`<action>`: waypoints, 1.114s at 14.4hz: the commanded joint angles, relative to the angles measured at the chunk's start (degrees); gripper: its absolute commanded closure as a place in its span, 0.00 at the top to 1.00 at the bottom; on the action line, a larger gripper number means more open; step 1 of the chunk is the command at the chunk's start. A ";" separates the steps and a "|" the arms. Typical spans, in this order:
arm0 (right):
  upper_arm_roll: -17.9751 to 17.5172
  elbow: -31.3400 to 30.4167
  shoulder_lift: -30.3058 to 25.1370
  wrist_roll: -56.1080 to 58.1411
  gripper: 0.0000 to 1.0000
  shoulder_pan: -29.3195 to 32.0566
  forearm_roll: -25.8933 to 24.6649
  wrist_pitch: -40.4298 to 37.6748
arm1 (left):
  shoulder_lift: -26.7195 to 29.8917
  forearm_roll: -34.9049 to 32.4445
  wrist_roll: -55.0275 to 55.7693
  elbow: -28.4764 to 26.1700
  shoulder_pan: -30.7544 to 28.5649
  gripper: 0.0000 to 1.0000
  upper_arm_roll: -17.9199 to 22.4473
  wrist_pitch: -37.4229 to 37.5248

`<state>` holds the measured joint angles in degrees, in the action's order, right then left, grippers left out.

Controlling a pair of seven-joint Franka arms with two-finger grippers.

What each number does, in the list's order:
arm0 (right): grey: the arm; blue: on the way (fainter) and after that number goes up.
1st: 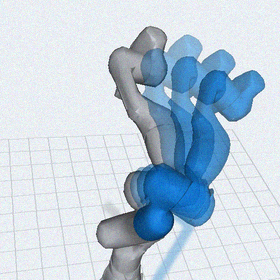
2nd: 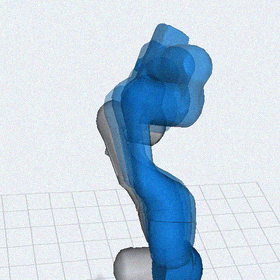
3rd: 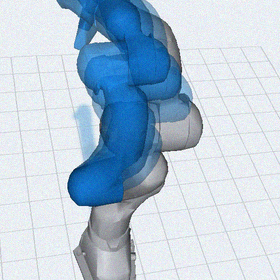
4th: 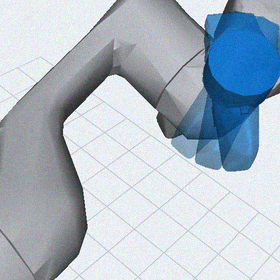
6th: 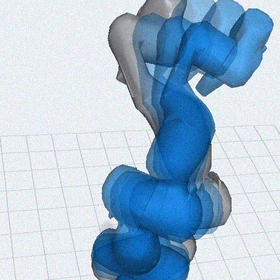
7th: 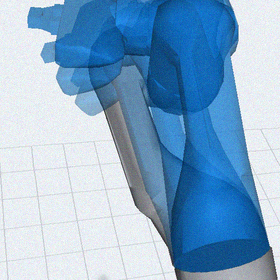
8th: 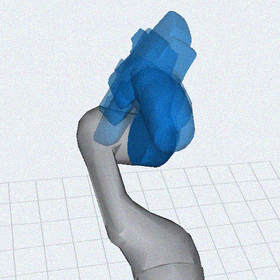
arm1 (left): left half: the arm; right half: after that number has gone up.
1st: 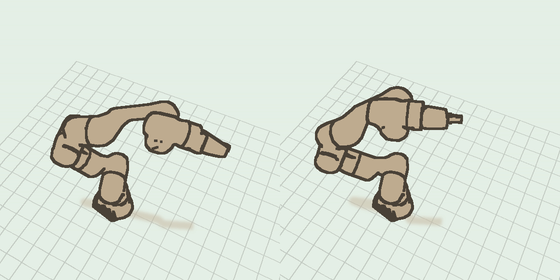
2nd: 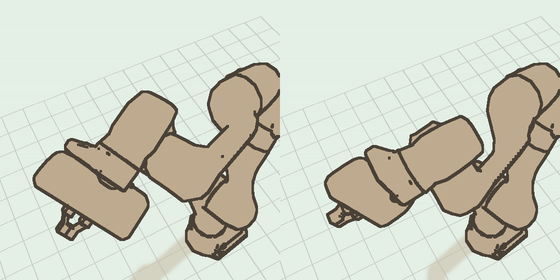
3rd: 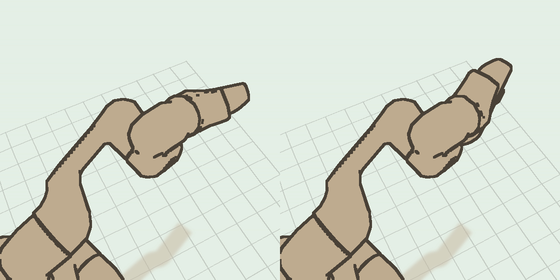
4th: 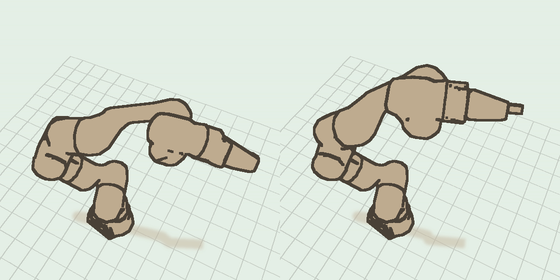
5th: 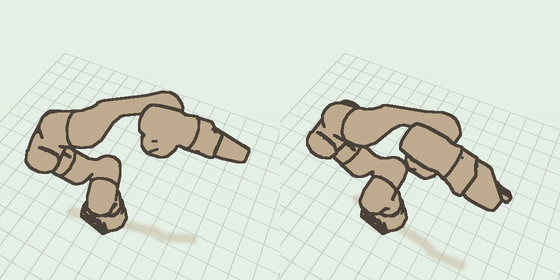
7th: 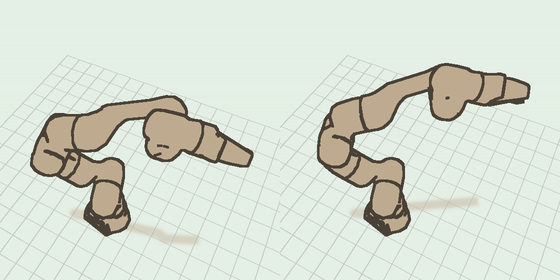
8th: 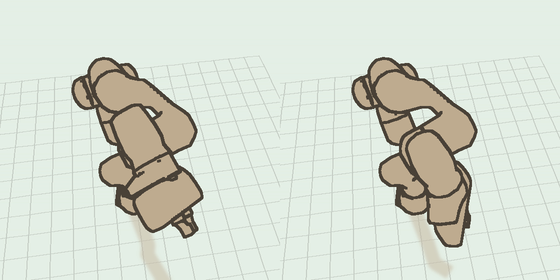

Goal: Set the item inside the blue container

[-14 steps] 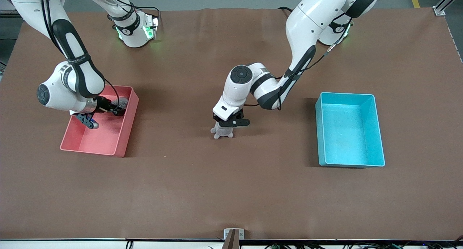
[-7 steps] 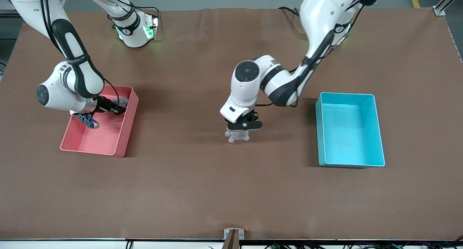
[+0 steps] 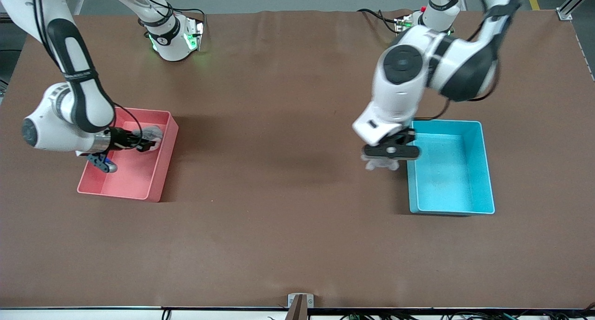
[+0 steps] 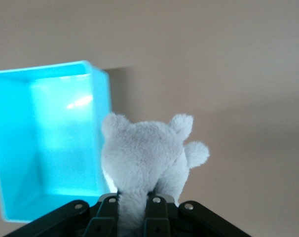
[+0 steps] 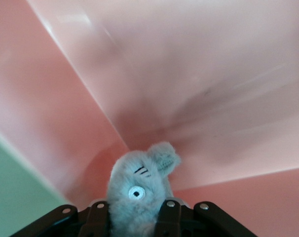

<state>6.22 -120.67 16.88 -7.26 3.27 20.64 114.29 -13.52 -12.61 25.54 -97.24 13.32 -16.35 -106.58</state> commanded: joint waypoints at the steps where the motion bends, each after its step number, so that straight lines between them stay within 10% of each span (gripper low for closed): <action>1: -0.33 6.83 -0.27 -2.39 0.01 1.56 -3.14 -8.35 | 6.39 2.33 -8.11 -9.70 -8.10 0.02 -0.61 -1.35; 6: -0.77 19.14 -0.18 -23.71 0.01 -7.10 -3.68 -19.36 | 5.52 2.33 -16.29 -16.39 -19.80 0.03 -0.52 -8.88; 16: -0.86 28.80 15.17 -68.82 0.01 -37.09 -2.18 3.74 | -6.60 1.71 -19.56 -17.19 -28.17 0.06 -0.26 -17.78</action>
<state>4.43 -97.55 26.74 -70.65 -31.16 18.10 117.02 -18.69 -11.17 6.64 -114.61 -14.47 -16.22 -123.35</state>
